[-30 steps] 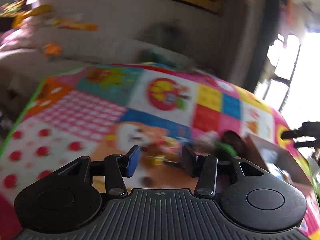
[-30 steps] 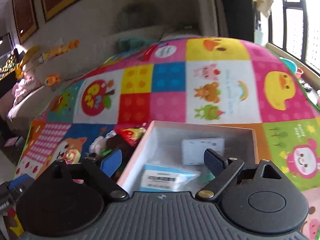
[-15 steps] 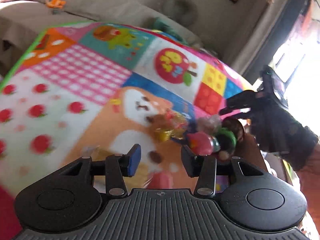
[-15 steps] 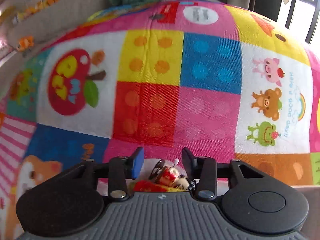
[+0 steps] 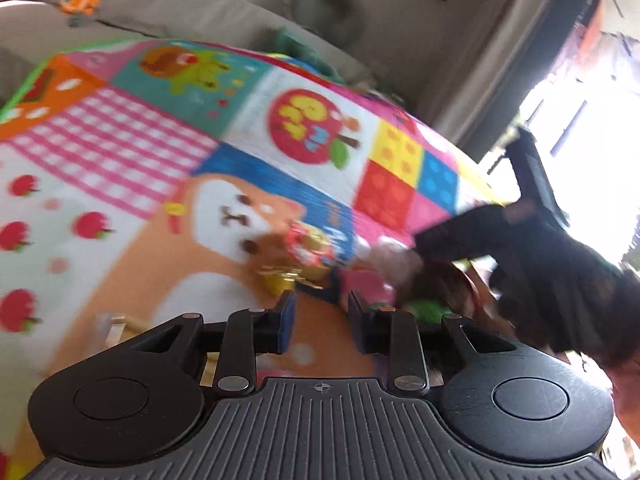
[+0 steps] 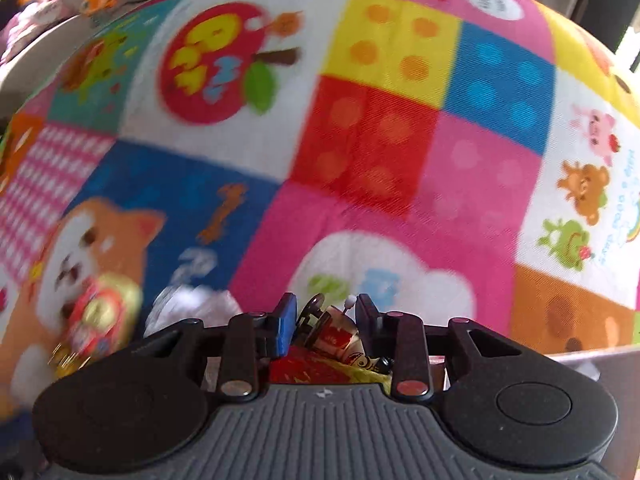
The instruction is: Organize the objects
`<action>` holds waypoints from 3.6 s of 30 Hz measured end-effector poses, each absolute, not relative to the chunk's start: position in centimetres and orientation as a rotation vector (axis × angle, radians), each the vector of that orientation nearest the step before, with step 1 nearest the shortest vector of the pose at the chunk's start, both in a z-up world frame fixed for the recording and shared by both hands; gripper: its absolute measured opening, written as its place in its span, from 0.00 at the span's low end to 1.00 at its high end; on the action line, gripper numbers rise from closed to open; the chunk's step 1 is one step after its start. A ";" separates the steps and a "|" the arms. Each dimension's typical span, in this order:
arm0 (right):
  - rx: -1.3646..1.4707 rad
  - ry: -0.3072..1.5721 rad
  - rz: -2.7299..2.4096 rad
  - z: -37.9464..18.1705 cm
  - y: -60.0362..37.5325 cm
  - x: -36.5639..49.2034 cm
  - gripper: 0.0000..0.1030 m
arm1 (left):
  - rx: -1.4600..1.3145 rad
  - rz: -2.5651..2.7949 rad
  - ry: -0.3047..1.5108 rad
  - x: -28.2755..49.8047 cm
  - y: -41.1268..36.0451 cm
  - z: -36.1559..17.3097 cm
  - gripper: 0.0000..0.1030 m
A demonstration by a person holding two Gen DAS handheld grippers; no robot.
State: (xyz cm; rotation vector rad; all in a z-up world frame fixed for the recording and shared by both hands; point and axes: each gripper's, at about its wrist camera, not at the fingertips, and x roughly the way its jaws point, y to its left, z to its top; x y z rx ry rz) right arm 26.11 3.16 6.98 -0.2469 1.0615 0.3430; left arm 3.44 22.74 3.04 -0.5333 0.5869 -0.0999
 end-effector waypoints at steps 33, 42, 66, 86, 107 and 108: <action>0.292 0.739 0.312 8.6 -15.3 8.7 0.85 | -0.253 -0.062 0.617 -4.4 16.7 4.6 0.31; 0.091 0.625 0.476 8.8 -11.4 3.0 0.86 | -0.609 0.385 0.565 -3.3 27.6 2.8 0.30; 0.129 0.617 0.362 7.4 -13.4 8.3 0.88 | -0.155 -0.267 0.633 -3.5 11.7 4.9 0.37; 0.273 0.613 0.157 3.5 -21.2 2.9 0.87 | -0.133 -0.412 0.756 2.5 2.0 2.0 0.54; 0.085 0.656 0.234 3.3 -16.9 3.0 0.93 | -0.212 -0.264 0.697 -5.0 11.4 2.1 0.49; 0.067 0.656 0.268 3.5 -15.9 2.9 0.93 | -0.230 -0.221 0.687 -5.2 12.5 2.1 0.49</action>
